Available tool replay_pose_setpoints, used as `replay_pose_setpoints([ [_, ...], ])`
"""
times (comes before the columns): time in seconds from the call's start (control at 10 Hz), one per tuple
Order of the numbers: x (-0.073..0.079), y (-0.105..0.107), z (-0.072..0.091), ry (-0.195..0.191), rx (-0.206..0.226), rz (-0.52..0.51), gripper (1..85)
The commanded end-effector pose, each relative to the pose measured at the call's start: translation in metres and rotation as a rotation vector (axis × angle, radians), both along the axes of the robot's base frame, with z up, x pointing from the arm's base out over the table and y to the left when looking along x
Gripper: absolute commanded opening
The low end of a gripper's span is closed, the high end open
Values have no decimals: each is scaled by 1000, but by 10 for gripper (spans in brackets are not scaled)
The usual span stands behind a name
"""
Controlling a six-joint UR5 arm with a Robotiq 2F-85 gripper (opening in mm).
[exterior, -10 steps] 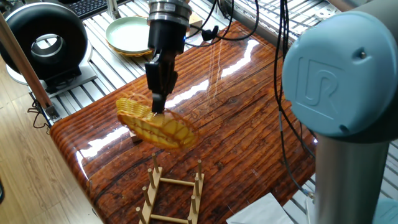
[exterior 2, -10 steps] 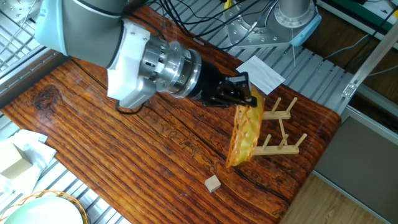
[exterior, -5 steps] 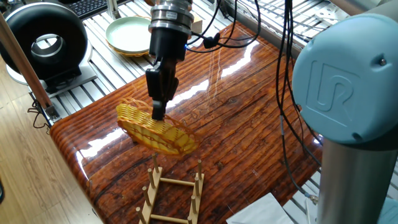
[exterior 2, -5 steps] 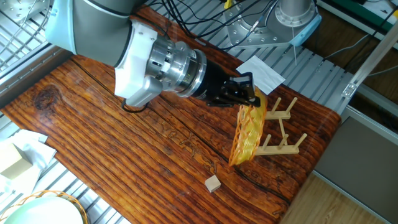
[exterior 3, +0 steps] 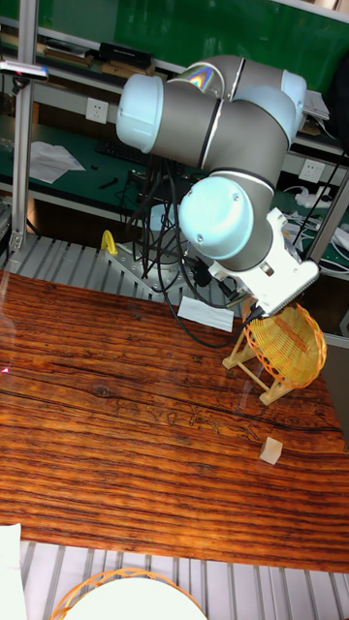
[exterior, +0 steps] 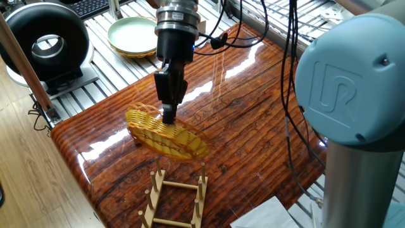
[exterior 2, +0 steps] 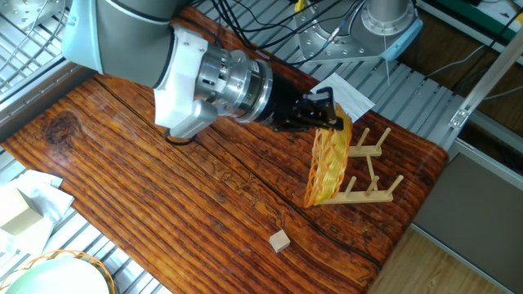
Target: Put the dish on the dish rack
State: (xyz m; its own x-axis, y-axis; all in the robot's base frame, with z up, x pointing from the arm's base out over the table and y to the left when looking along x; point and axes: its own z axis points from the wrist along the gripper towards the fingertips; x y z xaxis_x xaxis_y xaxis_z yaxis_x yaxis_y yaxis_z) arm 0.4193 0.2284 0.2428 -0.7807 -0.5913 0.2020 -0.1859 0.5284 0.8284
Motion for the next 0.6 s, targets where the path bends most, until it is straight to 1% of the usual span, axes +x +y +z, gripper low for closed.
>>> replay_pose_setpoints([
  [0.0,-9,2,10,39,11,19,10],
  [0.1,-11,5,13,53,18,16,10],
  [0.4,-13,10,14,69,9,10,10],
  [0.5,-13,15,17,82,19,-2,10],
])
